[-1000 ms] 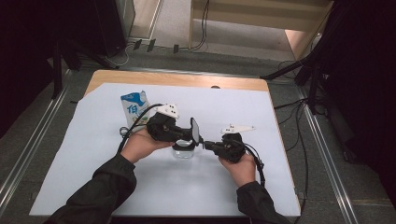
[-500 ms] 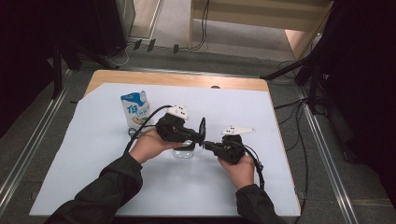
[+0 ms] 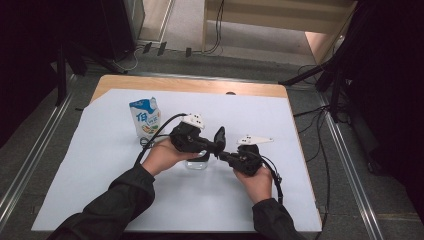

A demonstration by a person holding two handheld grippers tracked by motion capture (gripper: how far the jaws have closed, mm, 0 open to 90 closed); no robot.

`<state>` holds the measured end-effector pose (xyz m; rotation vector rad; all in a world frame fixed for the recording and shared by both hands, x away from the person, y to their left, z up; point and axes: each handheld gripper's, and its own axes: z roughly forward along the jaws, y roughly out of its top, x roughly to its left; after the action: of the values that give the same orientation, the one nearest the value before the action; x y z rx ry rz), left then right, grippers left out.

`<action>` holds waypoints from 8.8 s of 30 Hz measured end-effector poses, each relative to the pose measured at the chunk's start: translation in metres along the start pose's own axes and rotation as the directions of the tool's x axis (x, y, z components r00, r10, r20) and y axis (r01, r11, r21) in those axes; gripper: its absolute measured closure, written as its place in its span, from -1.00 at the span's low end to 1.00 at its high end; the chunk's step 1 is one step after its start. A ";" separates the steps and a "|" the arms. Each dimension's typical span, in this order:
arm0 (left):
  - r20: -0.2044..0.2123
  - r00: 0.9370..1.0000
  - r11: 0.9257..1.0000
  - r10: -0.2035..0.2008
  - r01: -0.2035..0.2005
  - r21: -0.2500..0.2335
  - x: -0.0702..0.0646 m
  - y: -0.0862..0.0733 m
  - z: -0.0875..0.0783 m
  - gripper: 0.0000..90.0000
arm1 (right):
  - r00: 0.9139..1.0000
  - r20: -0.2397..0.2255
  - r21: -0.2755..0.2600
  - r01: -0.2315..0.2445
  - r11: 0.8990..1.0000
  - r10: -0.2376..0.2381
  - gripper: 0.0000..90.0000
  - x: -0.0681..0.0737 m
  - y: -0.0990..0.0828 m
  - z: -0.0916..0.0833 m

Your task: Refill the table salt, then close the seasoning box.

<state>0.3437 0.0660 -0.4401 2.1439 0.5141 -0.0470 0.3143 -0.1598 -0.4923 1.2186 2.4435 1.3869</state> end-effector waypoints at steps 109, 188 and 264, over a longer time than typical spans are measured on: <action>-0.351 0.869 0.937 -0.350 0.322 -0.136 0.077 -0.109 -0.178 -0.09 | 0.998 -0.014 0.005 0.065 0.998 -0.065 0.00 -0.028 0.020 -0.020; -0.242 0.903 0.933 -0.355 0.323 -0.161 0.055 -0.059 -0.189 1.00 | 0.933 -0.236 -0.014 0.275 0.961 -0.270 0.43 0.113 0.000 0.012; -0.173 0.924 0.938 -0.340 0.320 -0.137 -0.032 -0.040 -0.186 0.96 | 0.944 -0.184 -0.053 0.268 0.962 -0.273 0.44 0.149 0.015 0.102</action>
<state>0.2711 0.2228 -0.3536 1.9466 0.9701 0.0021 0.2653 0.0144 -0.4968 0.7371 2.5831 1.5080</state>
